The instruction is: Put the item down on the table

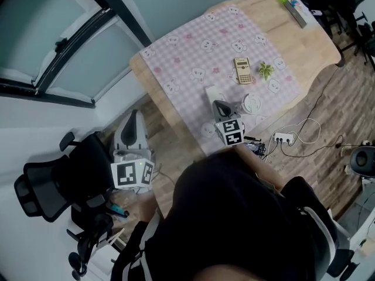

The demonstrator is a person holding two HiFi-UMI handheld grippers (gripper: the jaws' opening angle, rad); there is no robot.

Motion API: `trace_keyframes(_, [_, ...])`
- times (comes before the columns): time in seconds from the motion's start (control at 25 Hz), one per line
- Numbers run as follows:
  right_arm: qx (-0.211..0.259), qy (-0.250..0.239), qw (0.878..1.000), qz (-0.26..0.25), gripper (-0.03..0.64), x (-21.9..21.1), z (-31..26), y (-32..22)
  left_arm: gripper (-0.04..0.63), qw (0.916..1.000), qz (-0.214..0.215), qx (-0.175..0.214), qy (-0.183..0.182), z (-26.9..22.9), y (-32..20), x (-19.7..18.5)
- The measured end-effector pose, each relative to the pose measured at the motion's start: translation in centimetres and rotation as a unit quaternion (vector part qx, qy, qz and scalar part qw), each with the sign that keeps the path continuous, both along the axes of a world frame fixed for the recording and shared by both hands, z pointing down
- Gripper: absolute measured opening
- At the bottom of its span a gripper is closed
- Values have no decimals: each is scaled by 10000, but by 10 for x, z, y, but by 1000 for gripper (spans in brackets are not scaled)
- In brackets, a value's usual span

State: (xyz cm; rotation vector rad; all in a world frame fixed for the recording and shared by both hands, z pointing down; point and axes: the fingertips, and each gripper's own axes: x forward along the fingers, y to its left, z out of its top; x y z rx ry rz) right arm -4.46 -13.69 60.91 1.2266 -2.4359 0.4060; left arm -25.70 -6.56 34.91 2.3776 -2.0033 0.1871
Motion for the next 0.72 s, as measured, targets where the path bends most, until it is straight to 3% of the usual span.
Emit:
trace_keyframes(0.28, [95, -157, 9998, -29, 15, 13, -22, 4, -2, 10000, -69, 31, -20, -2, 10, 2])
trace_keyframes(0.48, [991, -425, 9941, -138, 15, 23, -102, -1, -2, 9999, -59, -79, -36, 2, 14, 4])
trace_keyframes(0.72, [2030, -1010, 9739, 96, 15, 48, -238, 2, -2, 9999, -55, -119, -83, 4, 14, 3])
